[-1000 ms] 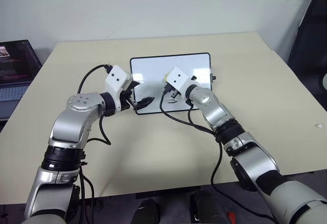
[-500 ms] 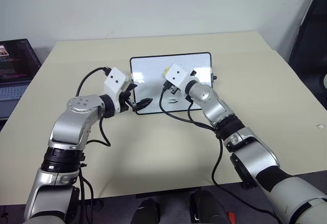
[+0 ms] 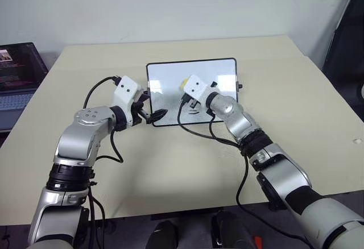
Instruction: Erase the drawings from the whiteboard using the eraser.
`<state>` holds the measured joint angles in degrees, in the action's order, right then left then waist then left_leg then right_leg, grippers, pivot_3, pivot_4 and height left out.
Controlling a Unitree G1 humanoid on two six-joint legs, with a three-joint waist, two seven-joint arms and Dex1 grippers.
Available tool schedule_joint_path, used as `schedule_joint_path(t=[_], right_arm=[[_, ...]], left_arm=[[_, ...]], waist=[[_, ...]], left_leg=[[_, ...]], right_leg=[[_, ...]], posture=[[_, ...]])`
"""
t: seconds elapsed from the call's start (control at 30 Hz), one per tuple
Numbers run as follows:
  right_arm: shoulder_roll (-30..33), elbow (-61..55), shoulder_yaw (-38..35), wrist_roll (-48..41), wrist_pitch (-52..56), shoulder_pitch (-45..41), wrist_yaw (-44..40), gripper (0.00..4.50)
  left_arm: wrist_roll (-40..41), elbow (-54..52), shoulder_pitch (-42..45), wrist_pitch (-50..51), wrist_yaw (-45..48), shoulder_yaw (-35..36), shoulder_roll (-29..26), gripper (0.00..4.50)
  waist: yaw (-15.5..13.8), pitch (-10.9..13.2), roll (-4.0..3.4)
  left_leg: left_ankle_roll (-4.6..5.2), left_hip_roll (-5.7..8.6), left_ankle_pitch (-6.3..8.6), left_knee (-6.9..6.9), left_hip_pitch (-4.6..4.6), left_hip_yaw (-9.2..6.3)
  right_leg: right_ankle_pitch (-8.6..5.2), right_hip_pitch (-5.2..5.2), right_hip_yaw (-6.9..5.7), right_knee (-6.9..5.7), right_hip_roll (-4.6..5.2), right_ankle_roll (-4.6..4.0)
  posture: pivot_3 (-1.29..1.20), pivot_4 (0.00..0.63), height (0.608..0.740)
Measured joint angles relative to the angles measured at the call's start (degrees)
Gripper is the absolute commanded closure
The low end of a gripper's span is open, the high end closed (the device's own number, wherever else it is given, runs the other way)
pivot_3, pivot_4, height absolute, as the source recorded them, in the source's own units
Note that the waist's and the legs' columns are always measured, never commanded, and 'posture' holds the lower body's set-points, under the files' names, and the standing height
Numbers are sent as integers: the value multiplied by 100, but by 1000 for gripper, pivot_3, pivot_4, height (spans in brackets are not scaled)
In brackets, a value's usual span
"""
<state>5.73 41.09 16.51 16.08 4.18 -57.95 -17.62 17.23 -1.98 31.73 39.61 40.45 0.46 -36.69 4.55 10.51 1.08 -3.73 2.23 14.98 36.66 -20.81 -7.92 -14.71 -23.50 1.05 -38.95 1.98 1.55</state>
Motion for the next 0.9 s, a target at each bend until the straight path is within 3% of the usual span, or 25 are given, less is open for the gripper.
schedule_joint_path(t=[0.23,0.43,0.67,0.9], right_arm=[[321,-2418,-654,-1162,845,1278,-965,3297],[1200,-4737,-759,-1699,1548,3001,-1656,3299],[1966,-5416,-391,-1235,1375,3710,-1771,3299],[1648,-4845,-157,-786,732,3161,-1377,3300]], left_arm=[[89,3,-153,90,-38,201,-1,0],[161,-36,-498,120,-32,360,-20,0],[166,-45,-767,120,-34,370,-22,0],[174,-56,-818,124,-51,378,-24,0]], waist=[[-48,1,2],[-136,1,3],[-140,4,6],[-135,5,9]], left_leg=[[-7,-8,6,-40,-15,1],[-13,-8,11,-62,-23,4],[-8,-1,13,-57,-4,12],[-16,-2,9,-55,-4,15]], right_leg=[[-8,-15,0,30,23,13],[-17,-22,1,55,29,19],[-32,-8,2,50,26,45],[-22,-9,5,49,25,26]], posture=[[0,150,740],[0,150,740],[0,150,740],[0,150,740]])
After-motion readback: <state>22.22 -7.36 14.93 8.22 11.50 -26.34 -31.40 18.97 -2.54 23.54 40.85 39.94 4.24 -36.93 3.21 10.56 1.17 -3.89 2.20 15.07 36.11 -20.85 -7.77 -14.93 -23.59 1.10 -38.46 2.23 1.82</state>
